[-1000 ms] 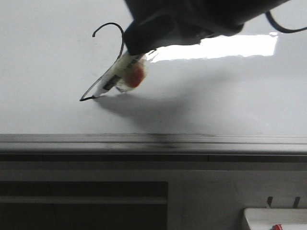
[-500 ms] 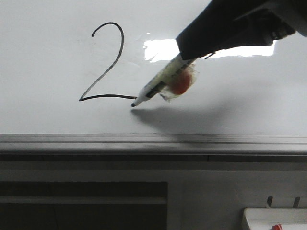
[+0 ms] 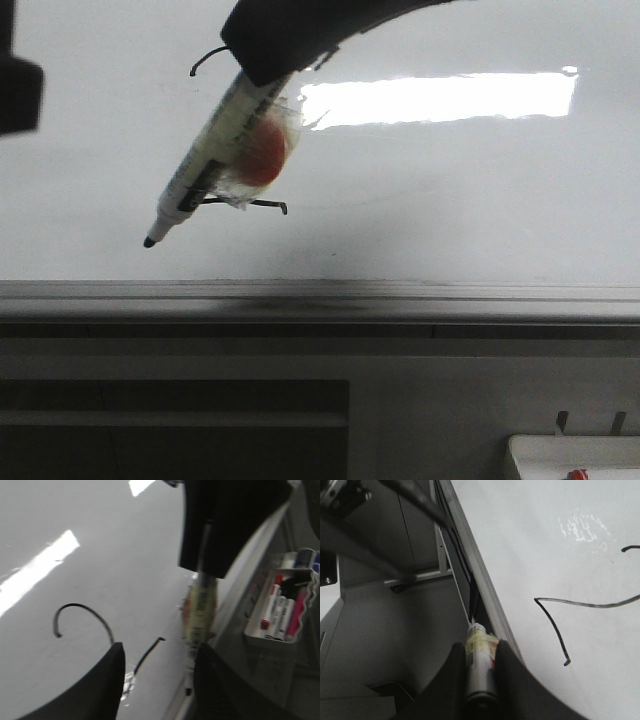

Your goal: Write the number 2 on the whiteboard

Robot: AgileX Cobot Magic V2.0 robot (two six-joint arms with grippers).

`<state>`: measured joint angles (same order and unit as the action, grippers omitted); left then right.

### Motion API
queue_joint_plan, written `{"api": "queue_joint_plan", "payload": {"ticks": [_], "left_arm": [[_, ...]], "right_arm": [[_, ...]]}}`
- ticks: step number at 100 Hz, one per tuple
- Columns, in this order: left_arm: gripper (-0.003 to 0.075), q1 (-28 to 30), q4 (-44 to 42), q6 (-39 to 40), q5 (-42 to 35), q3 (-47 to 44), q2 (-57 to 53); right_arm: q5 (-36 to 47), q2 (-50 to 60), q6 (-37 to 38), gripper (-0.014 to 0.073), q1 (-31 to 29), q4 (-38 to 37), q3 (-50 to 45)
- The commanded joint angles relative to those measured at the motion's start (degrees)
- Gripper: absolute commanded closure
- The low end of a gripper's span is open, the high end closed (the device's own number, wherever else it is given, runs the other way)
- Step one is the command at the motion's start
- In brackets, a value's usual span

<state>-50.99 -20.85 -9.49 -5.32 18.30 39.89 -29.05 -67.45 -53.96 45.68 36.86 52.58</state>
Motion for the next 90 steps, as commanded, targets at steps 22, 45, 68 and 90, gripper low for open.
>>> {"api": "queue_joint_plan", "payload": {"ticks": [22, 45, 68, 90], "left_arm": [[0.0428, -0.04, 0.21, 0.45, -8.70, 4.09, 10.65], [0.0428, -0.04, 0.53, 0.45, -7.04, 4.61, 12.49], [0.0459, -0.04, 0.53, 0.45, -5.97, 4.61, 12.49], [0.0732, -0.04, 0.30, 0.45, -5.72, 4.61, 12.49]], "right_arm": [[1.29, 0.84, -0.66, 0.0663, 3.76, 0.66, 3.28], [2.46, 1.82, -0.56, 0.0663, 4.10, 0.66, 3.28], [2.08, 1.95, -0.56, 0.0663, 4.10, 1.91, 3.28], [2.05, 1.95, -0.56, 0.0664, 4.10, 3.35, 3.28]]}}
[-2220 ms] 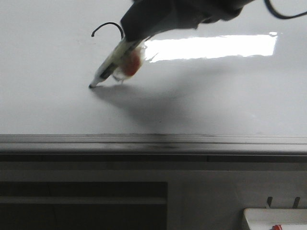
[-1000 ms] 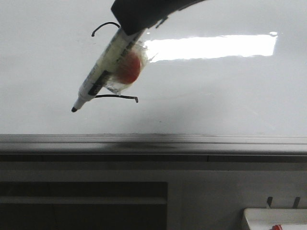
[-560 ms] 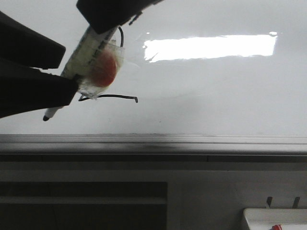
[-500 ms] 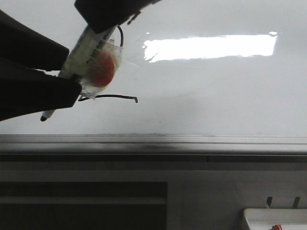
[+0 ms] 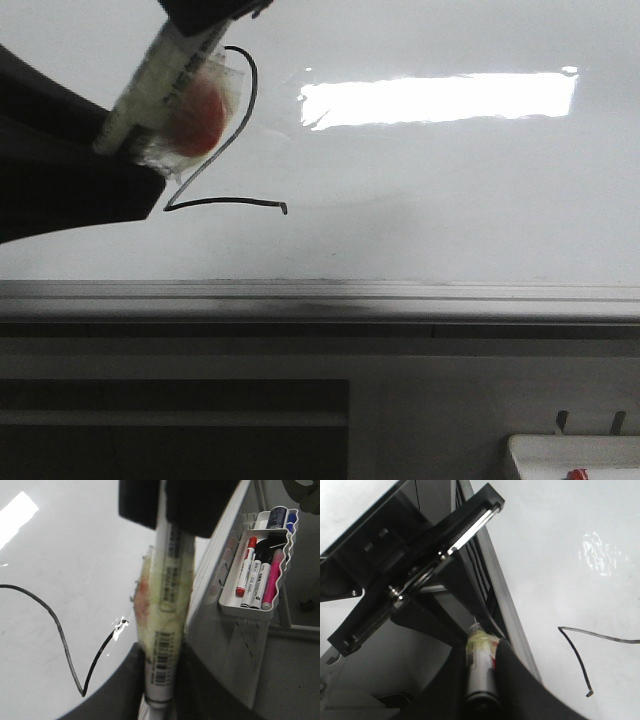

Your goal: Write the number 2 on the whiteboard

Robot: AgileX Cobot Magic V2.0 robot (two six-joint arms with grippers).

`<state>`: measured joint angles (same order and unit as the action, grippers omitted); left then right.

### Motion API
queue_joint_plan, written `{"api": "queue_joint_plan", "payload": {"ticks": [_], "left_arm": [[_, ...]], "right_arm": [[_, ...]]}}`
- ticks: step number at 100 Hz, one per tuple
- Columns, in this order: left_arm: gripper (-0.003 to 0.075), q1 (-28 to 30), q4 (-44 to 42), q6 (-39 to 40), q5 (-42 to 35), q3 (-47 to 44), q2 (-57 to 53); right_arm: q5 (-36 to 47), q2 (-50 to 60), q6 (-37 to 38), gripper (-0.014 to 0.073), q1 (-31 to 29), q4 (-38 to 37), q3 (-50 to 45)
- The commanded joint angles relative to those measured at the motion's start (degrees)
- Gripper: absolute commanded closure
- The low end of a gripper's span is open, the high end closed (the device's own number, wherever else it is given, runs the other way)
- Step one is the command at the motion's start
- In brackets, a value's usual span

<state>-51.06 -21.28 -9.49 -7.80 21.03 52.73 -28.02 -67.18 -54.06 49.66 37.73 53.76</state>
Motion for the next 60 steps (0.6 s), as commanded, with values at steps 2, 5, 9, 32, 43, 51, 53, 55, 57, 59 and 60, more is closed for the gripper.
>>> {"api": "queue_joint_plan", "payload": {"ticks": [2, 5, 9, 32, 43, 51, 53, 55, 57, 59, 60], "left_arm": [[0.0740, 0.03, 0.73, 0.45, -3.11, 1.88, -0.35], [0.0741, 0.03, 0.73, 0.45, -3.11, 1.88, -0.35], [0.0741, 0.03, 0.73, 0.45, -3.11, 1.88, -0.35], [0.0741, 0.03, 0.73, 0.45, -3.11, 1.88, -0.35], [0.0741, 0.03, 1.36, 0.45, -3.11, 1.88, -0.35], [0.0741, 0.03, 5.56, 0.45, -3.11, 1.88, -0.35], [0.0741, 0.03, 6.98, 0.45, -3.11, 1.88, -0.35], [0.0741, 0.03, 8.74, 0.45, -3.11, 1.88, -0.35], [0.0741, 0.03, 10.20, 0.45, -3.11, 1.88, -0.35], [0.0741, 0.11, 12.89, 0.45, -3.23, 1.88, -0.35], [0.0741, 0.11, 14.93, 0.45, -3.34, 1.88, -0.35]], "right_arm": [[0.92, 1.68, -0.46, 0.0664, 0.12, 2.48, 2.10], [0.92, 1.68, -0.46, 0.0664, 0.12, 2.48, 2.10], [0.80, 1.68, -0.46, 0.0664, 0.12, 2.48, 2.10], [1.69, 1.68, -0.46, 0.0645, 0.12, 2.99, 2.10], [2.77, 1.68, -0.46, 0.0435, 0.12, 2.99, 2.10], [6.48, 1.68, -0.46, 0.0150, -0.04, 2.99, 2.10], [7.39, 1.68, -0.46, 0.0088, -0.12, 2.99, 2.10], [9.09, 1.92, -0.46, 0.0039, -0.23, 2.99, 2.10], [11.59, 2.26, -0.46, 0.0001, -0.38, 2.99, 2.10], [12.85, 2.39, -0.46, -0.0015, -0.39, 2.99, 2.10], [13.47, 2.64, -0.46, -0.0027, -0.39, 2.99, 2.10]]}}
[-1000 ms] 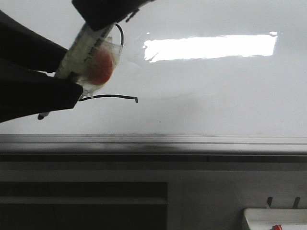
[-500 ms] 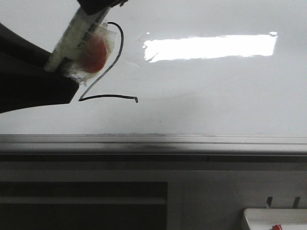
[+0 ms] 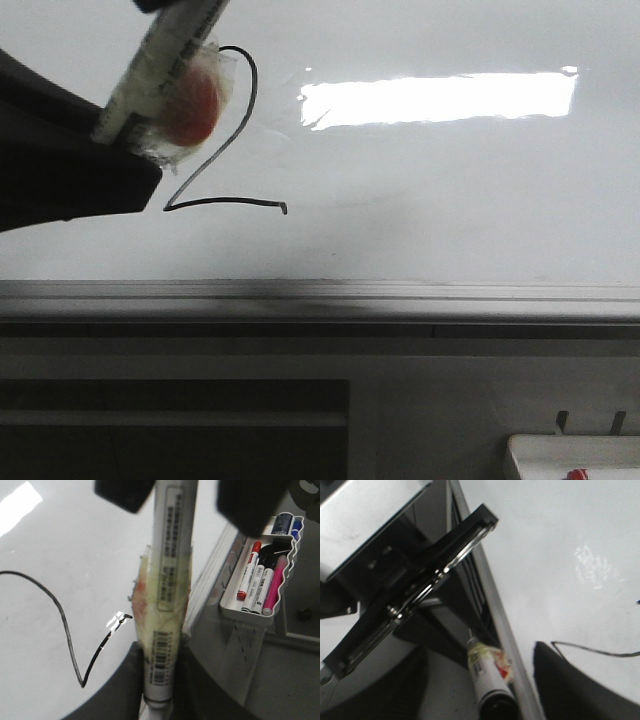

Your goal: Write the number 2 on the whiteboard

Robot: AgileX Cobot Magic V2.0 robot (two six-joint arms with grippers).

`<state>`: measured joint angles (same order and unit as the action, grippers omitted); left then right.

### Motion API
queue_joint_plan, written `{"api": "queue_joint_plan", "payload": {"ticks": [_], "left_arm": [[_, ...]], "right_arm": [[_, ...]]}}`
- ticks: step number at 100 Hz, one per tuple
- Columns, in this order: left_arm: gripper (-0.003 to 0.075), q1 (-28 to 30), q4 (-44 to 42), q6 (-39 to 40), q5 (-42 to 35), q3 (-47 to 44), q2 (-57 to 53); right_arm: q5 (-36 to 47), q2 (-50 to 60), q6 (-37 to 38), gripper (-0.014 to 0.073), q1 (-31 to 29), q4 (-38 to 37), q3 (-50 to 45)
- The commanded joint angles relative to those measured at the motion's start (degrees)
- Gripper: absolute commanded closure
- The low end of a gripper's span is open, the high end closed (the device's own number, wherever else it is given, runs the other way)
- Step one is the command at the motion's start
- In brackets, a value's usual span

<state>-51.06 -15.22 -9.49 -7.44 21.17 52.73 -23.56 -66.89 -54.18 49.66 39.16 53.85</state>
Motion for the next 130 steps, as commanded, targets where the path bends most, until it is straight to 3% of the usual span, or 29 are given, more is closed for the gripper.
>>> {"api": "queue_joint_plan", "payload": {"ticks": [1, 16, 28, 55, 90, 111, 119, 130], "left_arm": [[0.0741, 0.16, 9.94, 0.45, -3.70, 1.75, -0.35], [0.0741, 2.71, 35.45, 0.45, -3.70, 1.64, -0.04], [0.0741, 7.09, 45.25, 0.45, -4.08, 1.64, 1.53], [0.0741, 14.14, 47.46, 0.45, -5.06, 1.84, 7.58], [0.0741, 14.79, 47.81, 0.56, -6.09, 2.75, 9.78], [0.0733, 14.79, 52.34, 0.56, -6.24, 2.75, 9.78], [0.0671, 14.79, 52.34, 0.56, -6.24, 2.75, 9.78], [0.0489, 14.79, 52.24, 0.56, -7.25, 2.75, 9.78]], "right_arm": [[10.26, 2.47, -0.35, -0.0030, -0.52, 1.55, 2.01], [21.34, 6.09, -0.35, 0.0026, -0.52, 1.55, 2.01], [23.56, 8.76, -0.35, 0.0081, -0.52, 1.55, 2.01], [22.73, 10.02, -0.35, 0.0102, -0.52, 1.55, 2.01], [21.80, 10.02, -0.35, 0.0102, -0.52, 1.55, 2.01], [21.32, 10.02, -0.35, 0.0102, -0.52, 1.55, 2.01], [21.06, 10.02, -0.35, 0.0102, -0.52, 1.55, 2.01], [20.95, 10.02, -0.35, 0.0102, -0.52, 1.55, 2.01]]}}
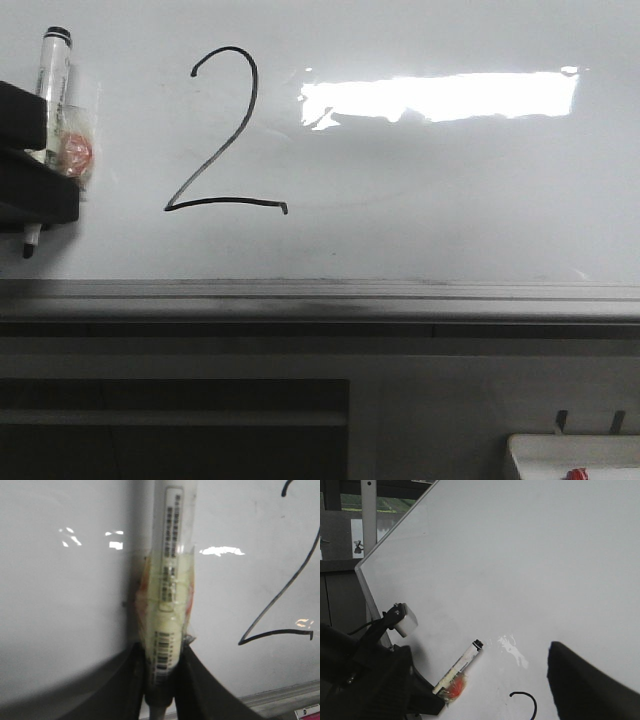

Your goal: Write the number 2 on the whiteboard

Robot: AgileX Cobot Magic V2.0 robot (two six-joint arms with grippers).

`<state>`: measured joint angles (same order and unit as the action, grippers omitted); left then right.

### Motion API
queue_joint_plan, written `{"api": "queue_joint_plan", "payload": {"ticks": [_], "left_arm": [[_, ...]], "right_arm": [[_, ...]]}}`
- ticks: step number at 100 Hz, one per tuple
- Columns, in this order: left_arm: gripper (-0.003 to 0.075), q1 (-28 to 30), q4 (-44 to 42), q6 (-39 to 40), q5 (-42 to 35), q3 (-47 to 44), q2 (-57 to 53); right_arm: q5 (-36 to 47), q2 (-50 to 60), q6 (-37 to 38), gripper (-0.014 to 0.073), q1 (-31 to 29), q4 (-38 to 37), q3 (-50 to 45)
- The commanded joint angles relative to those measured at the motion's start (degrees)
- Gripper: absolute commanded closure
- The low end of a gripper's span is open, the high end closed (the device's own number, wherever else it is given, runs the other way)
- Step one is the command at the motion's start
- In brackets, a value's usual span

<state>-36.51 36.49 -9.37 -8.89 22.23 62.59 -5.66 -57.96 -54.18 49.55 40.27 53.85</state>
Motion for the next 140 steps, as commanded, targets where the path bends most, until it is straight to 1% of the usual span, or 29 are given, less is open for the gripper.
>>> {"api": "queue_joint_plan", "payload": {"ticks": [1, 8, 13, 33, 39, 41, 43, 44, 46, 47, 48, 49, 50, 51, 52, 53, 56, 57, 59, 60, 61, 64, 76, 81, 87, 100, 113, 127, 140], "left_arm": [[0.0464, 0.23, 0.53, 0.44, -5.79, 1.69, -0.09], [0.0360, 0.23, 0.53, 0.44, -6.61, 1.69, -0.09], [0.0321, 0.23, 0.53, 0.44, -6.87, 1.69, -0.09], [0.0312, 0.23, 0.53, 0.44, -6.22, 1.69, -1.07], [0.0312, 0.23, -1.51, 0.33, -5.27, 1.69, -2.29], [0.0315, 0.23, -2.77, 0.33, -4.96, 1.69, -2.87], [0.0319, 0.23, -3.29, 0.33, -4.61, 1.69, -3.63], [0.0322, 0.23, -3.71, 0.33, -4.48, 1.69, -4.18], [0.0334, 0.23, -4.16, 0.33, -3.87, 1.69, -4.78], [0.0340, 0.23, -4.61, 0.33, -3.63, 1.69, -5.42], [0.0356, 0.23, -4.78, 0.33, -3.20, 1.69, -5.76], [0.0365, 0.23, -4.92, 0.33, -3.04, 1.69, -6.44], [0.0386, 0.23, -5.05, 0.33, -2.62, 1.69, -6.79], [0.0399, 0.23, -5.03, 0.33, -2.37, 1.69, -7.50], [0.0412, 0.23, -5.03, 0.33, -1.91, 1.69, -7.87], [0.0442, 0.23, -5.03, 0.33, -1.74, 1.69, -8.23], [0.0513, 0.23, -5.40, 0.33, -1.01, 1.69, -10.10], [0.0551, 0.23, -5.58, 0.33, -0.51, 1.69, -10.50], [0.0590, 0.23, -6.14, 0.33, 0.00, 1.69, -11.75], [0.0630, 0.23, -6.34, 0.33, 0.14, 1.69, -12.16], [0.0650, 0.23, -6.80, 0.33, 0.32, 1.69, -13.00], [0.0745, 0.23, -8.00, 0.33, 1.07, 1.69, -14.72], [0.0741, 0.23, -16.98, 0.33, 2.76, 1.69, -21.43], [0.0741, 0.23, -18.59, 0.33, 3.09, 1.57, -23.88], [0.0741, 0.23, -19.88, 0.33, 2.98, 0.83, -27.03], [0.0741, 0.23, -24.33, 0.33, 3.09, -1.43, -32.81], [0.0741, 0.23, -32.01, 0.33, 3.10, -4.59, -37.89], [0.0741, 0.23, -33.41, 0.33, 3.19, -6.69, -41.55], [0.0741, 0.23, -33.20, 0.33, 3.19, -6.85, -42.21]], "right_arm": [[3.06, 1.09, -0.35, 0.0102, -0.42, 0.44, 2.01], [3.06, 1.09, -0.35, 0.0102, -0.42, 0.44, 2.01], [3.06, 1.09, -0.35, 0.0102, -0.42, 0.44, 2.01], [3.06, 1.09, -0.35, 0.0102, -0.42, 0.44, 2.01], [2.18, 1.29, -0.35, 0.0118, -0.42, 0.44, 2.01], [1.69, 1.58, -0.35, 0.0148, -0.42, 0.44, 2.01], [1.38, 1.93, -0.35, 0.0200, -0.42, 0.44, 2.01], [1.14, 2.04, -0.35, 0.0248, -0.42, 0.44, 2.01], [0.87, 2.33, -0.16, 0.0306, -0.42, 0.44, 2.01], [0.75, 2.34, 0.00, 0.0373, -0.42, 0.59, 2.01], [0.53, 2.65, 0.10, 0.0410, -0.53, 0.56, 2.01], [0.40, 2.77, 0.24, 0.0484, -0.53, 0.73, 1.89], [0.38, 3.03, 0.25, 0.0522, -0.67, 0.88, 1.90], [0.26, 3.19, 0.25, 0.0598, -0.65, 0.87, 1.90], [0.26, 3.51, 0.25, 0.0636, -0.65, 1.08, 1.90], [0.26, 3.67, 0.25, 0.0673, -0.75, 1.03, 1.76], [0.55, 4.38, 0.51, 0.0651, -0.73, 1.64, 1.37], [0.57, 4.77, 0.51, 0.0649, -0.73, 1.63, 1.27], [0.85, 5.39, 0.51, 0.0646, -0.73, 1.63, 1.06], [0.85, 5.82, 0.51, 0.0646, -0.73, 1.63, 0.75], [0.85, 5.82, 0.51, 0.0646, -0.73, 1.63, 0.62], [1.10, 6.88, 0.51, 0.0646, -0.73, 1.63, 0.00], [3.26, 12.07, 0.51, 0.0646, -0.73, 1.38, -3.96], [4.65, 14.83, 0.51, 0.0646, -0.73, 1.11, -6.46], [6.40, 18.35, 0.39, 0.0646, -0.73, -0.18, -10.36], [10.90, 28.46, 0.39, 0.0646, -0.73, -0.32, -19.96], [12.84, 36.83, 0.39, 0.0646, -0.73, -0.32, -28.57], [12.84, 43.23, 0.39, 0.0646, -0.73, -0.32, -35.63], [12.83, 45.58, 0.39, 0.0646, -0.73, -0.32, -39.35]]}}
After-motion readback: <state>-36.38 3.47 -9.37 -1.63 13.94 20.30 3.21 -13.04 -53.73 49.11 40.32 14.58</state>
